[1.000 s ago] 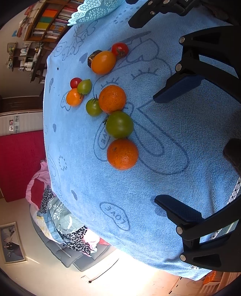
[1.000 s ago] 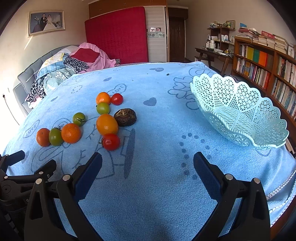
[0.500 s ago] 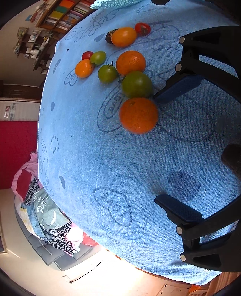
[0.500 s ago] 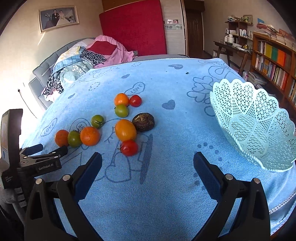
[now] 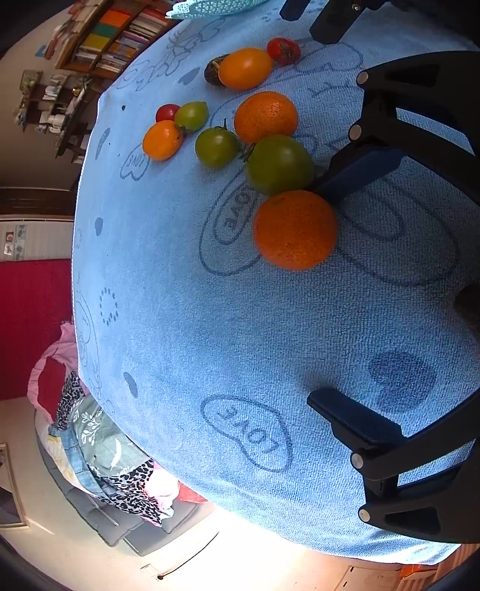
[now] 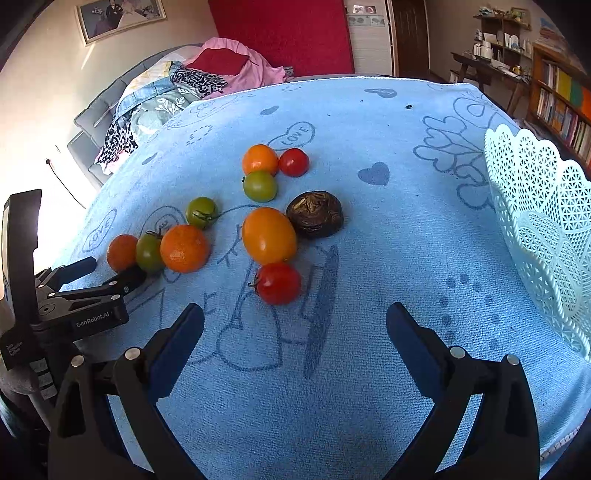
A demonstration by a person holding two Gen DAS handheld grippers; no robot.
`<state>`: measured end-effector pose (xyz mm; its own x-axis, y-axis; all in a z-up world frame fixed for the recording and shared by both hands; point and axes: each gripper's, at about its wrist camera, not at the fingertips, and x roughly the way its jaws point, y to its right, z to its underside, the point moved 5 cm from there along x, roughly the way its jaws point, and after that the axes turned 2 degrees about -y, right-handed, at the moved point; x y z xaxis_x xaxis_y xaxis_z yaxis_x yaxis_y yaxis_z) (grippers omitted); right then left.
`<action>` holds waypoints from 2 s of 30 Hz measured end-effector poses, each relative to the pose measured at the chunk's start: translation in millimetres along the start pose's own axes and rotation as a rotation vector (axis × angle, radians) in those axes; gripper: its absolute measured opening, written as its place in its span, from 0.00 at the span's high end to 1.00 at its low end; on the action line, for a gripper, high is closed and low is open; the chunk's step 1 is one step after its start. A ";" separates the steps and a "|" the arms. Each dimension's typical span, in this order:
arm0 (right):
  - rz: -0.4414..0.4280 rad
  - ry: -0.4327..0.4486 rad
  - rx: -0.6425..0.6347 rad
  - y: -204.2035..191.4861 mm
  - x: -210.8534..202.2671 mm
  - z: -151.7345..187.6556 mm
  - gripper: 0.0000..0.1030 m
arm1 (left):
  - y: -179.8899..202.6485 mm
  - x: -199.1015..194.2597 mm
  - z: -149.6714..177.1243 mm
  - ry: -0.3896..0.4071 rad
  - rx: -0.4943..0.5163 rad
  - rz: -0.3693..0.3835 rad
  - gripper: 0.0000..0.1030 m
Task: Organize fruits
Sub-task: 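Grasp the large orange with the left tool while the right tool grasps the red tomato, then lift and carry the orange with the left tool while the right tool carries the red tomato to the basket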
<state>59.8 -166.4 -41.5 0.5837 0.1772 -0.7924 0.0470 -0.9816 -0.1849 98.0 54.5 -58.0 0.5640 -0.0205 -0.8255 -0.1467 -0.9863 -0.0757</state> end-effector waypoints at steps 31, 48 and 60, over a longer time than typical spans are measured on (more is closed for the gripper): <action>-0.044 -0.013 -0.080 -15.5 22.6 -13.0 0.51 | 24.0 -10.6 -9.7 0.081 0.097 0.084 0.48; -0.083 0.038 -0.042 -6.9 4.3 -9.8 0.68 | 22.0 -30.5 -2.6 0.125 0.047 0.132 0.64; -0.054 -0.004 -0.097 -16.1 15.4 -2.9 0.69 | 19.6 -32.7 -1.1 0.130 0.030 0.099 0.64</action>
<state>70.4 -148.1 -49.1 0.5753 0.2298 -0.7850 0.1568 -0.9729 -0.1699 77.6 35.7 -31.9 0.6456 -0.1405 -0.7507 -0.2301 -0.9730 -0.0158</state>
